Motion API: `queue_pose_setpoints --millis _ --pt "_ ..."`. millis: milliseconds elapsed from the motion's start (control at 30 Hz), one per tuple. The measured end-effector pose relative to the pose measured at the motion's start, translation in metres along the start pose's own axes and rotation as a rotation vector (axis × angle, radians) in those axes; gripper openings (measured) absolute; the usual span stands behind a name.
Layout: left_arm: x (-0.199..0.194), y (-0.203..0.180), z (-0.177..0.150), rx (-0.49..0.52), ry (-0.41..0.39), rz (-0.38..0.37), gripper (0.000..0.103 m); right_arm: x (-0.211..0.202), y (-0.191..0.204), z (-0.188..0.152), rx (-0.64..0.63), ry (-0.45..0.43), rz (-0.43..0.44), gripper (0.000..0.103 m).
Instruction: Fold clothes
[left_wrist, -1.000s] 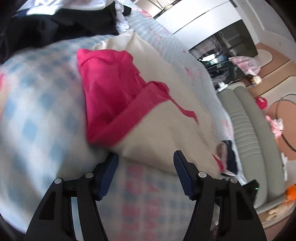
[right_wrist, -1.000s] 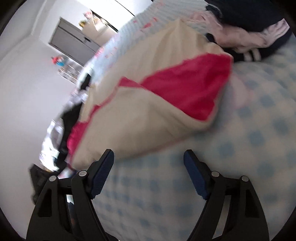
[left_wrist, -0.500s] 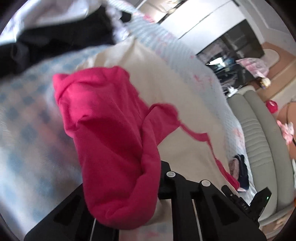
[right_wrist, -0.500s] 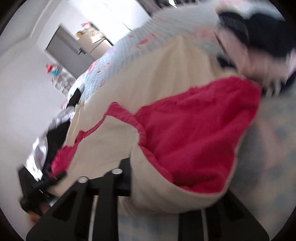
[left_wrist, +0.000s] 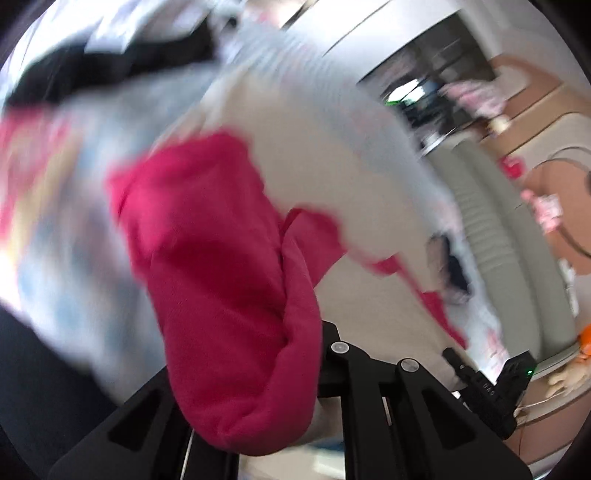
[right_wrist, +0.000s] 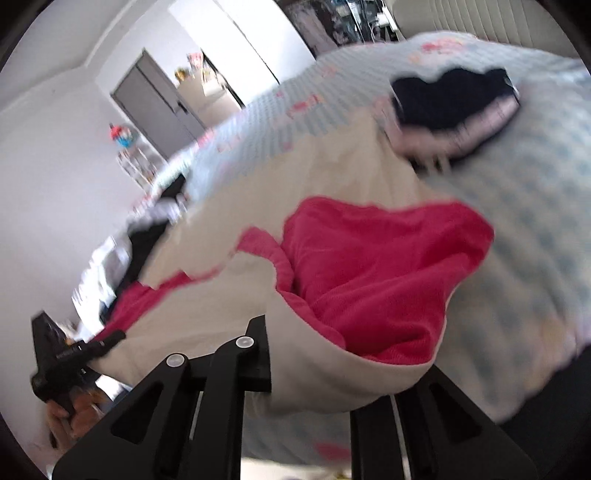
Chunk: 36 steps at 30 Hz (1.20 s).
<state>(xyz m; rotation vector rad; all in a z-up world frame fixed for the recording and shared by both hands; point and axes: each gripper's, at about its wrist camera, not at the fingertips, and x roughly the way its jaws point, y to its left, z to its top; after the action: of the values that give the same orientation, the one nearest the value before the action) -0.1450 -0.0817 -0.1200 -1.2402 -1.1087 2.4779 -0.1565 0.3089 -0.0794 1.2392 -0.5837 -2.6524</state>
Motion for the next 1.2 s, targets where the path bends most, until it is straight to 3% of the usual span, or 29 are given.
queue_pose_setpoints --millis 133,300,367,433,500,600,700,833,933,1033,1200 --pt "0.009 0.030 -0.020 -0.069 0.064 0.009 0.015 -0.014 -0.022 -0.030 0.040 0.042 0.011 0.018" --pt "-0.003 0.033 -0.031 -0.034 0.060 0.065 0.023 -0.032 -0.043 -0.052 0.098 0.075 0.012 0.039" --pt "-0.014 0.039 -0.034 -0.101 0.062 0.044 0.027 -0.038 -0.049 -0.054 0.125 0.078 0.007 0.040" --pt "-0.029 0.050 -0.038 -0.251 0.069 0.012 0.033 -0.045 -0.055 -0.055 0.152 0.082 0.001 0.043" --pt "-0.049 0.050 -0.037 -0.267 0.050 -0.031 0.036 -0.052 -0.061 -0.057 0.179 0.085 -0.004 0.051" --pt "-0.078 0.035 -0.032 -0.168 -0.017 0.091 0.043 -0.063 -0.070 -0.059 0.215 0.084 -0.019 0.058" --pt "-0.077 0.013 -0.025 -0.034 -0.031 0.142 0.047 -0.094 -0.069 -0.051 0.184 -0.020 -0.154 0.059" --pt "-0.064 -0.017 -0.020 0.141 -0.016 0.179 0.048 -0.103 -0.034 -0.031 -0.015 -0.101 -0.249 0.059" --pt "-0.025 -0.052 -0.027 0.274 0.043 0.175 0.049 -0.085 0.004 -0.025 -0.157 -0.071 -0.193 0.059" --pt "0.009 -0.076 -0.042 0.372 0.085 0.180 0.050 -0.062 0.039 -0.030 -0.238 -0.001 -0.080 0.059" --pt "0.047 -0.084 -0.066 0.481 0.170 0.251 0.051 -0.021 0.076 -0.054 -0.347 0.087 -0.015 0.059"
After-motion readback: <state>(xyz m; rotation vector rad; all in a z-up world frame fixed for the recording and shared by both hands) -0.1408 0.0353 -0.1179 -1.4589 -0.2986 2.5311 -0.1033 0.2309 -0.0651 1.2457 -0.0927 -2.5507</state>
